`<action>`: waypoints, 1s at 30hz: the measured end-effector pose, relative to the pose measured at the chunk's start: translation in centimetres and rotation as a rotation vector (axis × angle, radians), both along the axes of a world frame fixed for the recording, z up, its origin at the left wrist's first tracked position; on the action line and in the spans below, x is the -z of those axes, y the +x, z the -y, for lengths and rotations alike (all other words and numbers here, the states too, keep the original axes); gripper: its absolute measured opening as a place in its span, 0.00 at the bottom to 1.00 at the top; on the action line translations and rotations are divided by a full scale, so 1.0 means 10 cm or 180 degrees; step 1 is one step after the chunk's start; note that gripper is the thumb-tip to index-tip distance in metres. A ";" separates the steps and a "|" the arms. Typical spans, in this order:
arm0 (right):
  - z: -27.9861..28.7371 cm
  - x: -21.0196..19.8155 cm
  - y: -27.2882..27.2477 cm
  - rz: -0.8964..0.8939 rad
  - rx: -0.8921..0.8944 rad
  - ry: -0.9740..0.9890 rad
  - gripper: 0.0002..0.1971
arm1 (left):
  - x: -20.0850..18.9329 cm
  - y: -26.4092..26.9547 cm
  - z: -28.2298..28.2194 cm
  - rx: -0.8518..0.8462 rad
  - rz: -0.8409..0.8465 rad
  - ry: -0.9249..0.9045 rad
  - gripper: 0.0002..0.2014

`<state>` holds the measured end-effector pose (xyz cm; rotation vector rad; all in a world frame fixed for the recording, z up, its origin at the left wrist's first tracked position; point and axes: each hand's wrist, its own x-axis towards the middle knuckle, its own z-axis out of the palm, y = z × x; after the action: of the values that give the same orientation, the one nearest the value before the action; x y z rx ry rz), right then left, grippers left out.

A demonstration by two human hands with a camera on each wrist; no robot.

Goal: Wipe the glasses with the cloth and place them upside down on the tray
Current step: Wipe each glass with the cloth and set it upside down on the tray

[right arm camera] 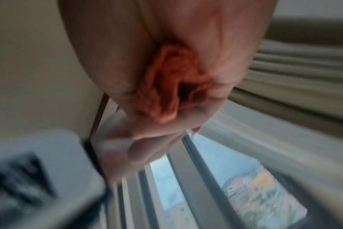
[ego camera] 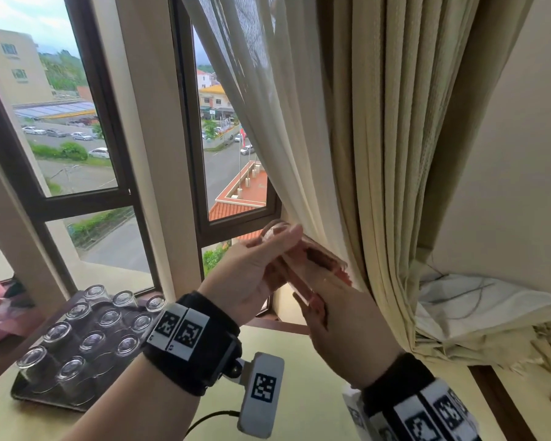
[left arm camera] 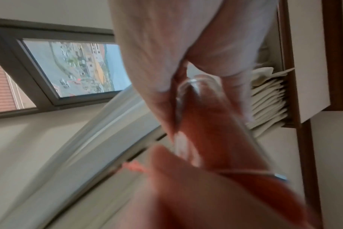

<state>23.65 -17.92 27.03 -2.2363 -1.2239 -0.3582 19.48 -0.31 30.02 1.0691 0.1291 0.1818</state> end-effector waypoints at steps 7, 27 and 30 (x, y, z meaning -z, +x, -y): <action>0.03 -0.20 -0.19 -0.3918 -0.1198 0.1094 0.10 | 0.03 0.00 -0.12 0.0533 0.0842 0.0166 0.38; 0.03 -0.16 -0.26 -0.4698 -0.1966 0.2057 0.24 | -0.10 -0.14 -0.04 0.0164 0.1129 0.0421 0.39; 0.04 -0.16 -0.25 -0.5162 -0.2201 0.2551 0.22 | -0.15 -0.16 -0.03 0.0007 0.1221 0.0495 0.43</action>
<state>21.12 -18.33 28.63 -0.7195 -0.5698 0.9156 17.89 -0.05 31.50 1.1698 -0.2350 0.3960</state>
